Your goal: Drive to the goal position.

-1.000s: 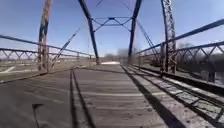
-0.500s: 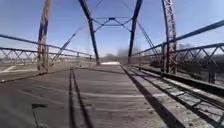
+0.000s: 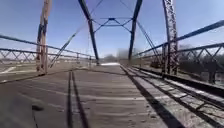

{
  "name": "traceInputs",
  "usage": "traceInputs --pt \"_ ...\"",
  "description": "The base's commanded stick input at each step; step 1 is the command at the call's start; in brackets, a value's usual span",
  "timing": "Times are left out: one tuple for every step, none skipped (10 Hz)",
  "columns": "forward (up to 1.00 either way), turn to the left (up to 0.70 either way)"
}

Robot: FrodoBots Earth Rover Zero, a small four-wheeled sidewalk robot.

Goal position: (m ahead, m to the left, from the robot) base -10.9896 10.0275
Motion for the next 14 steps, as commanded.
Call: traceInputs --pt "1.0 0.0" --pt "0.75 0.0" --pt "0.13 0.0" --pt "0.0 0.0" --pt "0.0 0.0" --pt "0.0 0.0" --pt "0.0 0.0" --pt "0.0 -0.05" --pt "0.0 -0.5" --pt "0.0 -0.88" --pt "0.0 -0.93" --pt "0.0 -0.99" --pt "0.0 -1.0" --pt "0.0 -1.0"
